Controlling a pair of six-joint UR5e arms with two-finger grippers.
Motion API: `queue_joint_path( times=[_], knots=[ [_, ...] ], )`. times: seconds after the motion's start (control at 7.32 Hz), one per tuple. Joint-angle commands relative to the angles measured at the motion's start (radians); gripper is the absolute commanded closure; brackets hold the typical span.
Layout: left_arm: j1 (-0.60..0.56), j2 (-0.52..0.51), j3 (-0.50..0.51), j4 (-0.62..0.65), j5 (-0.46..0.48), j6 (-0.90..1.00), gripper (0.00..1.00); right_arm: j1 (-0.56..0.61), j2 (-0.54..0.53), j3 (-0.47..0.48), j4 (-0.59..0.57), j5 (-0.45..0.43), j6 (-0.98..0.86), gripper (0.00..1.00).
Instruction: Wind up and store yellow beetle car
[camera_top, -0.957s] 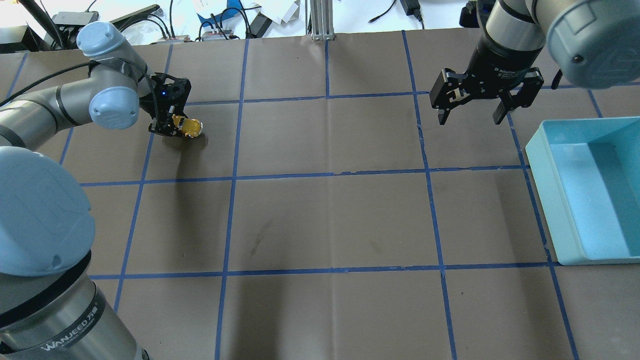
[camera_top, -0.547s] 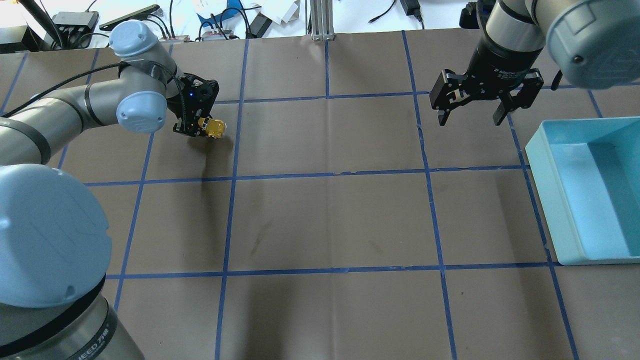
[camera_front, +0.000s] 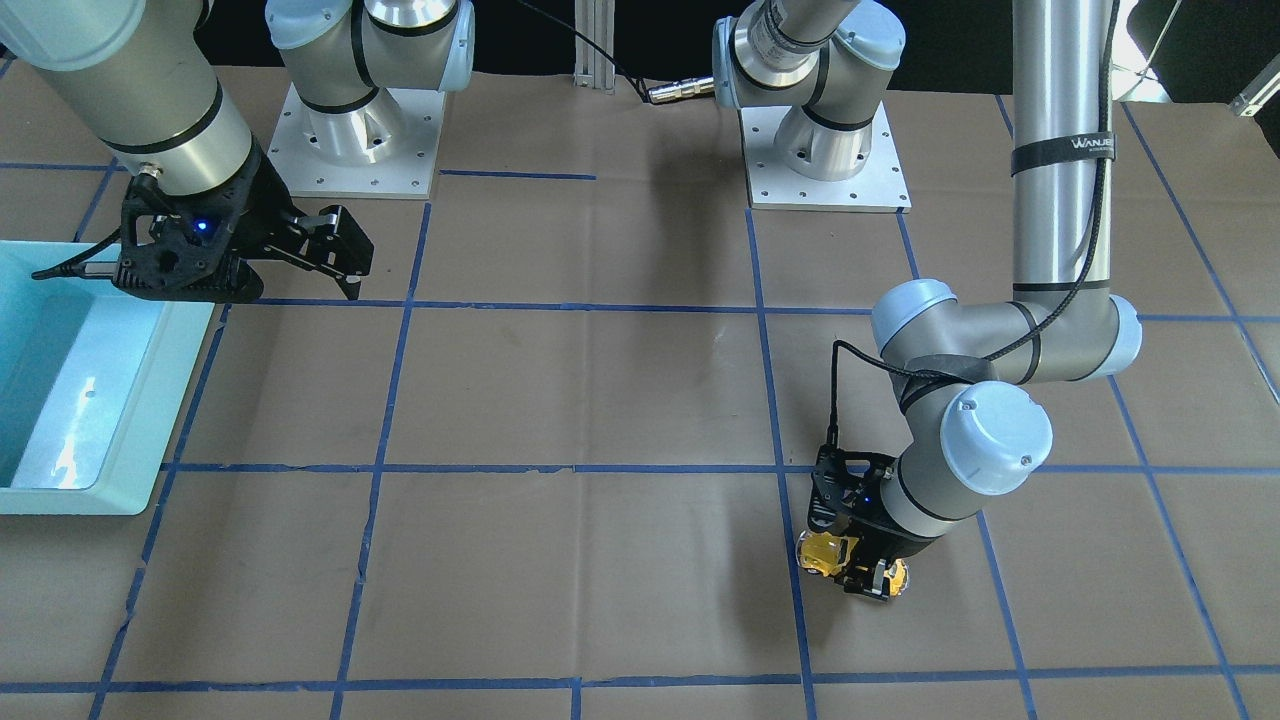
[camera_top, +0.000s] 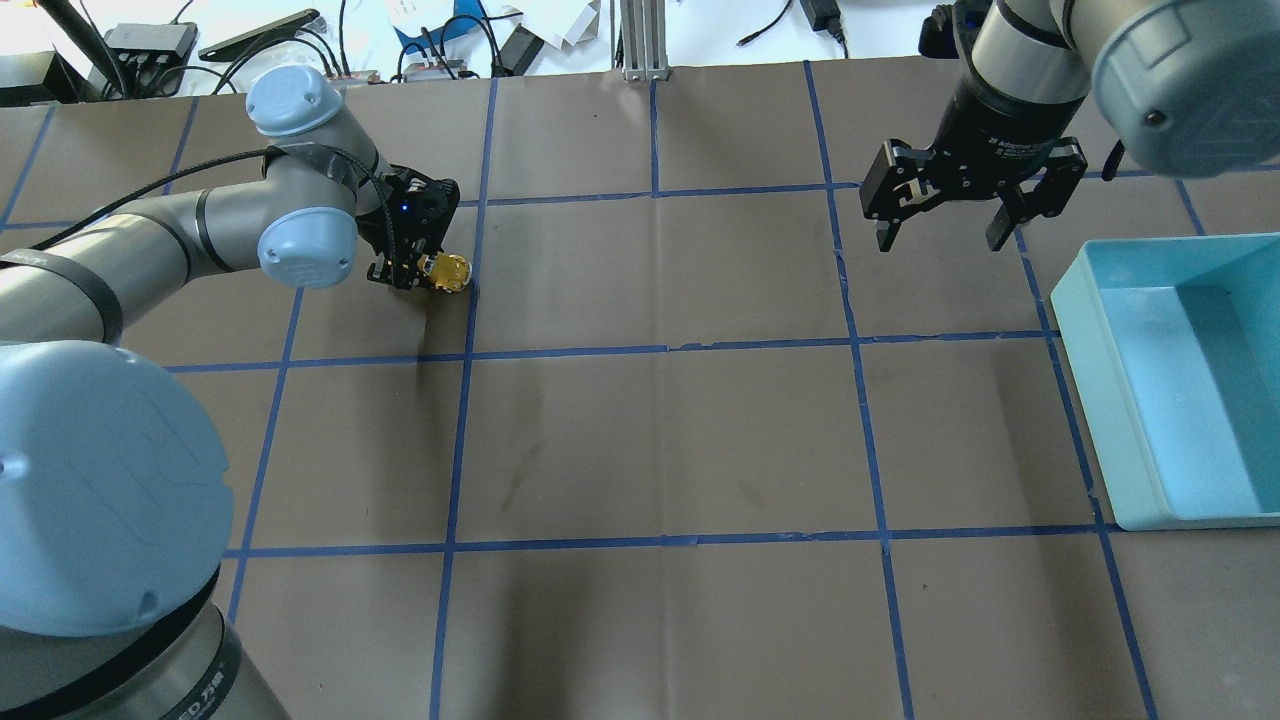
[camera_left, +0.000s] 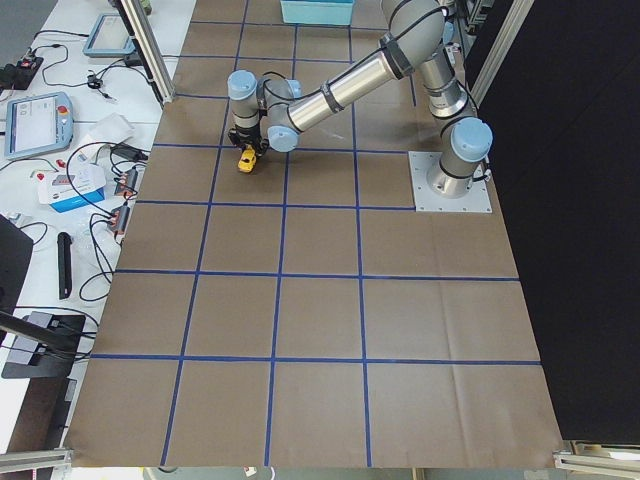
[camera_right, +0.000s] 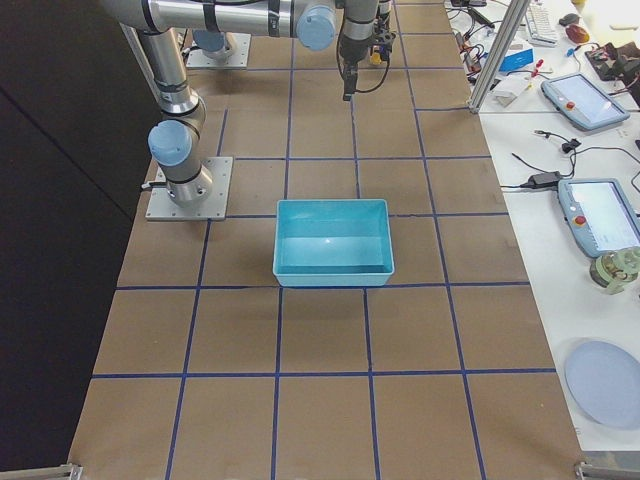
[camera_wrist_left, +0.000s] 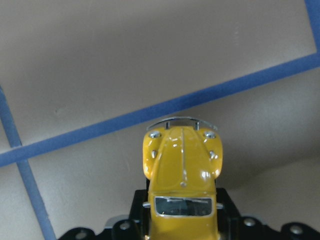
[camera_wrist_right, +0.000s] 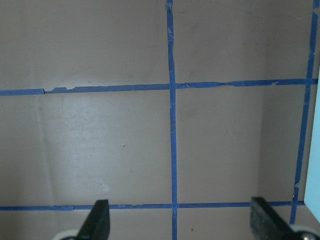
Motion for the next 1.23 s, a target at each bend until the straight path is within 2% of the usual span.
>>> queue_joint_path(
  times=[0.0, 1.09],
  knots=[
    [-0.011, -0.002, -0.003, 0.009, 0.002, -0.050, 0.80, -0.002, 0.000, 0.000, 0.000, 0.000, -0.002, 0.00],
    [-0.011, -0.012, -0.005, 0.016, -0.005, -0.059, 0.80, -0.003, 0.000, 0.000, -0.005, -0.003, -0.022, 0.00]
  ],
)
